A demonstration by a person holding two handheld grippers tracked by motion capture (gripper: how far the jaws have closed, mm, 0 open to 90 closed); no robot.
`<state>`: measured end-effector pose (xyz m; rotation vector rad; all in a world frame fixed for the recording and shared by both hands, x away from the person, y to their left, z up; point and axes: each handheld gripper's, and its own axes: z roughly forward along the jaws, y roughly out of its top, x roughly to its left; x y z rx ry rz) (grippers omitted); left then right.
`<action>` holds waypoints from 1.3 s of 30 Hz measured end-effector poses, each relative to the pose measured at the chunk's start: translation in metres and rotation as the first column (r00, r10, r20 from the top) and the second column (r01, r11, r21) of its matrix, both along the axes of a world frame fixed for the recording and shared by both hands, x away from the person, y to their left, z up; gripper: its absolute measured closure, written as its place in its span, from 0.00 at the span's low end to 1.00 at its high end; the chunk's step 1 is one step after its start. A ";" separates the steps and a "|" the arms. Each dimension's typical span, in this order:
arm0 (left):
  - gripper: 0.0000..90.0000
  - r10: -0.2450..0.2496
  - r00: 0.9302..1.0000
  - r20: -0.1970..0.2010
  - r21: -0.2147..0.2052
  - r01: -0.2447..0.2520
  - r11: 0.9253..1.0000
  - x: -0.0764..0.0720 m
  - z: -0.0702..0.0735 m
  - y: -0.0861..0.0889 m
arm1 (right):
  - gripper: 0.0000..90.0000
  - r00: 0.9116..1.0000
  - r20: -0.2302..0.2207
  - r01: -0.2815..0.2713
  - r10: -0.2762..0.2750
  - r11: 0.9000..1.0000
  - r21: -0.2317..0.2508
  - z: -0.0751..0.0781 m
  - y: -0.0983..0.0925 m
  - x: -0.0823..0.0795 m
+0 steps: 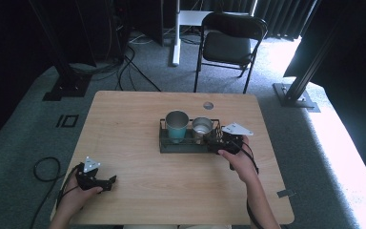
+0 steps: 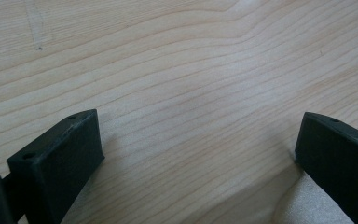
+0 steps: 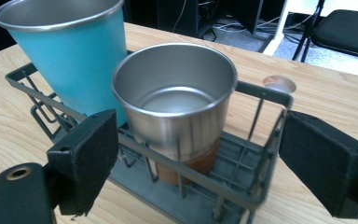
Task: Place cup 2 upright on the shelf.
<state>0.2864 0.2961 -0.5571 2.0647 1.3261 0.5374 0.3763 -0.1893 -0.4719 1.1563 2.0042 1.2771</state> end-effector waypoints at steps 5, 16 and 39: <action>0.02 0.000 1.000 0.000 0.000 0.000 1.000 0.000 0.000 0.000 | 0.13 1.000 -0.006 0.018 -0.018 1.000 -0.006 -0.005 -0.008 -0.004; 0.02 0.001 1.000 0.001 -0.001 -0.001 1.000 0.000 0.000 0.000 | 0.13 0.999 -0.026 0.034 -0.035 0.999 -0.016 -0.017 -0.026 -0.014; 0.02 0.001 1.000 0.000 0.000 -0.001 1.000 0.000 0.000 0.000 | 0.15 0.993 -0.111 0.022 -0.032 0.995 -0.094 -0.055 -0.056 -0.041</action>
